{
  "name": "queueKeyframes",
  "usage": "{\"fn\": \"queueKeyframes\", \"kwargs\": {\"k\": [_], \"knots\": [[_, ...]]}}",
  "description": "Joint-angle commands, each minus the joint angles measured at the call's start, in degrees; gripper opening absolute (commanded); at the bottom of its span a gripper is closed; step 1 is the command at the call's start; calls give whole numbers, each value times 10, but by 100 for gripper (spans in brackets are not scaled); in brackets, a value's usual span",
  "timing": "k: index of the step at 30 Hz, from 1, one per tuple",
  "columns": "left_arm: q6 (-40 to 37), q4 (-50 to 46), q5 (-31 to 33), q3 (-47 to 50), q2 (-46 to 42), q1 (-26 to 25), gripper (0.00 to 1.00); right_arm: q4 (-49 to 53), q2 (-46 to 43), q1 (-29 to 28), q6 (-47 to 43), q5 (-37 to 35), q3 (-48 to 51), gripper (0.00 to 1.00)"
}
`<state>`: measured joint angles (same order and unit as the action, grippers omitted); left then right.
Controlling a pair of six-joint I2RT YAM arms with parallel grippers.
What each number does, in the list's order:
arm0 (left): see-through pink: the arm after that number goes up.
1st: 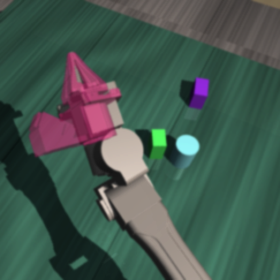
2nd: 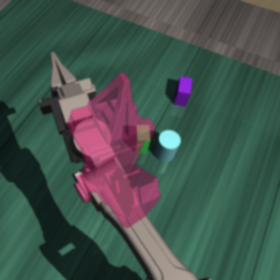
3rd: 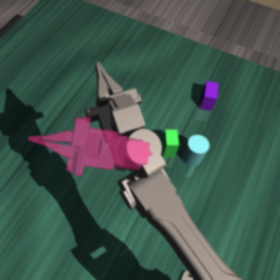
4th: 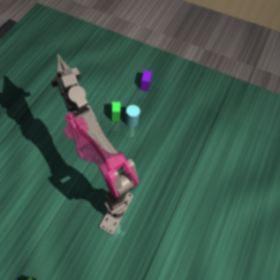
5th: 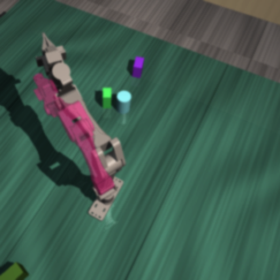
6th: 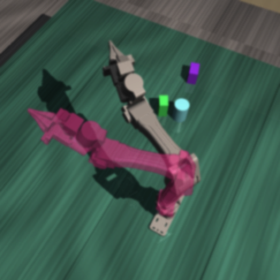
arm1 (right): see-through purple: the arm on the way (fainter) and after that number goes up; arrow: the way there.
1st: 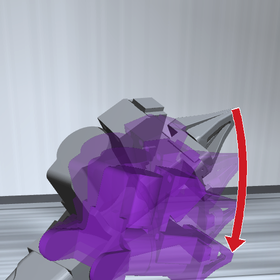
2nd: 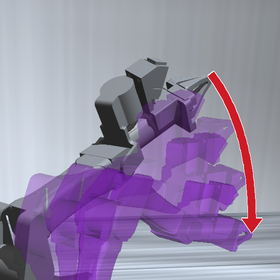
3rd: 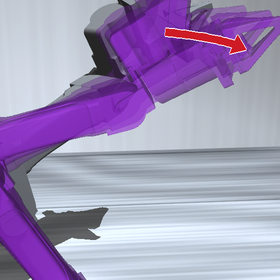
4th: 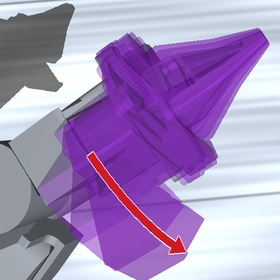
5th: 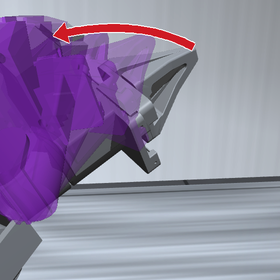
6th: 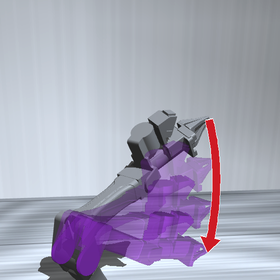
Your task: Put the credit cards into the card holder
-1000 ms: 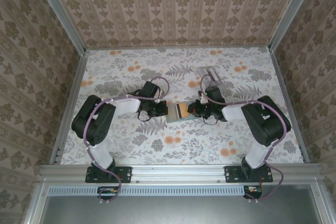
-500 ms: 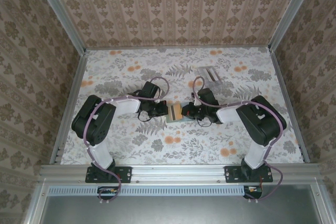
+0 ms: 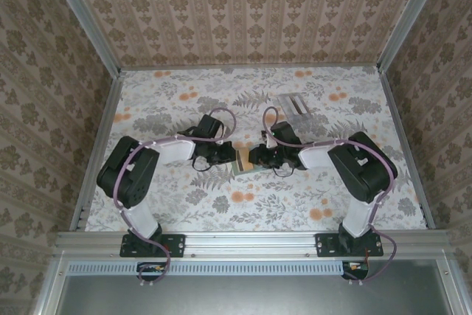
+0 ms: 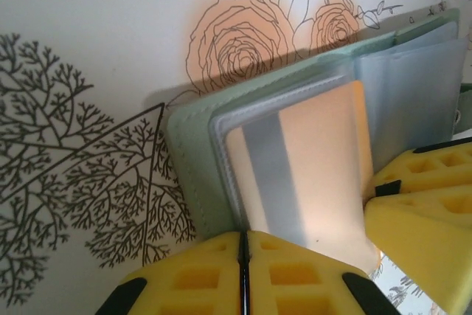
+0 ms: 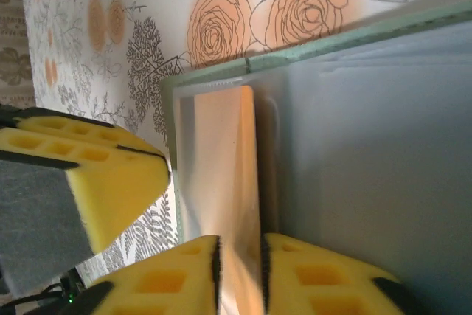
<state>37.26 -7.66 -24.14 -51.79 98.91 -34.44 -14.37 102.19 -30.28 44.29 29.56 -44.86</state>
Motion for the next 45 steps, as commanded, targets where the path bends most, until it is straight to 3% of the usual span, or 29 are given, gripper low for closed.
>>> {"fn": "queueKeyframes", "kwargs": {"k": [1, 7, 13, 35, 45], "knots": [[9, -9, -1, 8, -40, 0, 12, 123, -52, -4, -51, -41, -10, 36], [9, -17, -20, 8, -44, -8, 14, 235, -107, 10, -114, -91, -23, 45], [1, -24, -2, 2, -27, -32, 15, 315, -155, 53, -174, -122, -40, 46], [9, -14, 34, 36, -40, -39, 15, 244, -84, 67, -177, -59, -24, 48], [12, -3, 37, 40, -33, -38, 15, 213, -70, 67, -163, -18, -24, 42]]}}
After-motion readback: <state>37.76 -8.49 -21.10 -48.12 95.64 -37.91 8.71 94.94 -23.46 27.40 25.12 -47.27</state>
